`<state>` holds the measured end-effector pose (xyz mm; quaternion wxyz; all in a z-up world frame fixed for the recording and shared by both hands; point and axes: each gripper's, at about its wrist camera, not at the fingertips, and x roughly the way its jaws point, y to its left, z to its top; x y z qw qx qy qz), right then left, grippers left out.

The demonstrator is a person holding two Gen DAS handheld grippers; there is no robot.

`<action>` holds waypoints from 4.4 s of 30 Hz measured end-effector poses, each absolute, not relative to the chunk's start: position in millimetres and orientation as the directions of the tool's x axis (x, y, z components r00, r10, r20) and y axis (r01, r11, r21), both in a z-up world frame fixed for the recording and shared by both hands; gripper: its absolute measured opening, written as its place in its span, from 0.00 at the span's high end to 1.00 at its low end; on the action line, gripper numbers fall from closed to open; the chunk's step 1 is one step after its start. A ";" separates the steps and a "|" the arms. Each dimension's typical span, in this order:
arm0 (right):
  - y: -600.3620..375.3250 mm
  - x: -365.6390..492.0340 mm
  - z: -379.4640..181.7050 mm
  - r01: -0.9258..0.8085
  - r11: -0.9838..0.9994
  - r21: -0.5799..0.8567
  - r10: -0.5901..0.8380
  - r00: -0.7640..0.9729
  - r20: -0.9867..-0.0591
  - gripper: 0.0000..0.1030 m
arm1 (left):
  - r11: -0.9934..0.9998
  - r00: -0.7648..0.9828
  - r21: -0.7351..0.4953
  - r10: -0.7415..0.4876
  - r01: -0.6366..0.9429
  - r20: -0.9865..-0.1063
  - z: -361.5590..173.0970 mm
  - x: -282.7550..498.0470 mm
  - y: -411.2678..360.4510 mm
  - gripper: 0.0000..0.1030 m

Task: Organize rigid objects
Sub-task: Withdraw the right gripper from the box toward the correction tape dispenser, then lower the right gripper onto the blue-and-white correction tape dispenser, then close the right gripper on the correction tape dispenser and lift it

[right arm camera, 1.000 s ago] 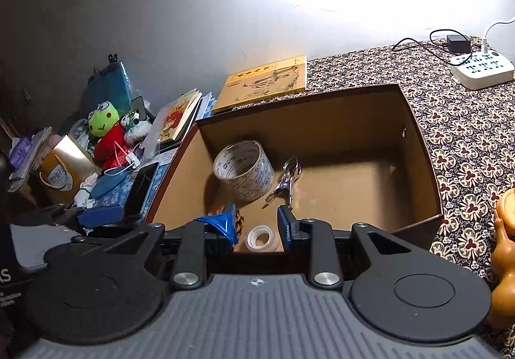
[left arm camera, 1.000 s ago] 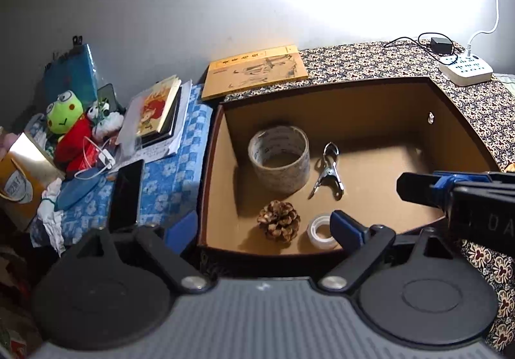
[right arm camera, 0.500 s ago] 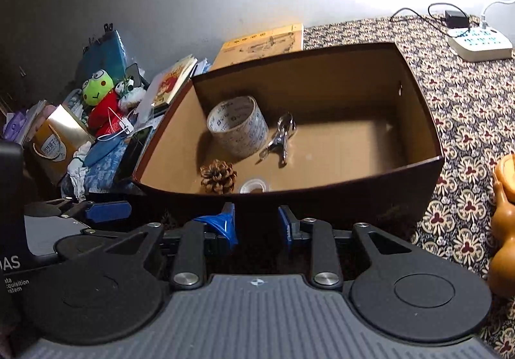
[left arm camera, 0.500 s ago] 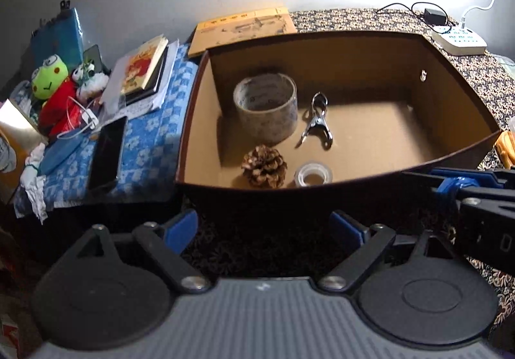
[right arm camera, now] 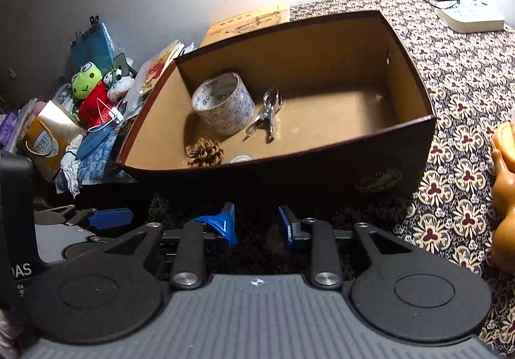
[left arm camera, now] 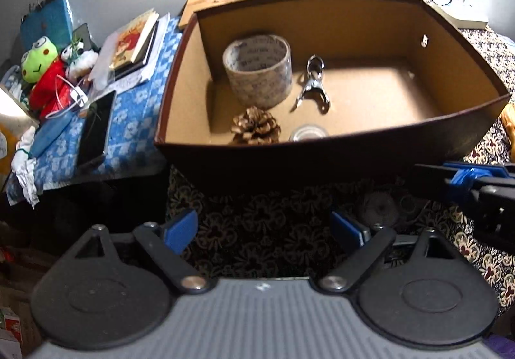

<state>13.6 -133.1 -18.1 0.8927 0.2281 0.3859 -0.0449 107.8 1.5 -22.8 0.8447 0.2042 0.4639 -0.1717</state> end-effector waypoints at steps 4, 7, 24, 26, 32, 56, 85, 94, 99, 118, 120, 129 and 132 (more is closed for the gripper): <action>-132.9 11.9 -23.7 0.265 0.888 0.377 0.103 0.683 -0.723 0.88 | 0.855 0.493 0.186 -0.091 0.484 -0.865 -30.3 105.7 0.8 0.11; -132.8 11.5 -26.9 0.269 0.884 0.382 0.109 0.675 -0.729 0.88 | 0.853 0.481 0.186 -0.086 0.488 -0.872 -34.9 104.0 -0.3 0.11; -142.3 7.2 -47.0 0.320 0.855 0.408 0.127 0.634 -0.763 0.87 | 0.836 0.419 0.181 -0.064 0.519 -0.906 -58.8 102.8 -7.3 0.11; -145.4 5.2 -49.1 0.330 0.851 0.408 0.124 0.629 -0.767 0.87 | 0.833 0.411 0.178 -0.064 0.524 -0.910 -62.2 102.7 -9.8 0.11; -155.8 1.2 -55.8 0.351 0.842 0.408 0.117 0.620 -0.775 0.87 | 0.820 0.392 0.162 -0.081 0.549 -0.916 -69.0 99.6 -18.4 0.11; -182.0 49.6 -86.7 0.254 0.842 0.476 0.243 0.609 -0.755 0.87 | 0.803 0.300 -0.138 -0.368 0.580 -0.880 -77.2 75.3 7.3 0.11; -176.0 45.8 -101.7 0.225 0.721 0.655 0.463 0.547 -0.697 0.88 | 0.715 0.270 -0.156 -0.443 0.682 -0.855 -91.3 84.5 -37.9 0.12; -175.3 47.8 -105.3 0.179 0.707 0.685 0.520 0.525 -0.674 0.88 | 0.722 0.315 -0.108 -0.425 0.684 -0.849 -96.9 77.7 -38.6 0.26; -185.0 44.2 -110.2 0.210 0.661 0.720 0.538 0.537 -0.650 0.88 | 0.724 0.344 -0.072 -0.410 0.687 -0.845 -94.3 71.6 -33.9 0.42; -179.4 39.5 -113.6 0.244 0.608 0.755 0.557 0.546 -0.626 0.83 | 0.740 0.243 -0.303 -0.530 0.600 -0.813 -89.4 91.9 4.5 0.69; -179.6 39.4 -117.1 0.255 0.574 0.778 0.581 0.543 -0.607 0.83 | 0.733 0.229 -0.327 -0.546 0.597 -0.806 -89.4 92.9 6.8 0.69; -183.7 34.5 -119.1 0.277 0.557 0.783 0.574 0.553 -0.604 0.89 | 0.700 0.166 -0.406 -0.595 0.587 -0.786 -86.7 92.7 13.5 0.69; -188.2 31.5 -120.0 0.286 0.552 0.783 0.565 0.562 -0.604 0.90 | 0.705 0.175 -0.380 -0.578 0.599 -0.797 -83.4 91.5 10.2 0.68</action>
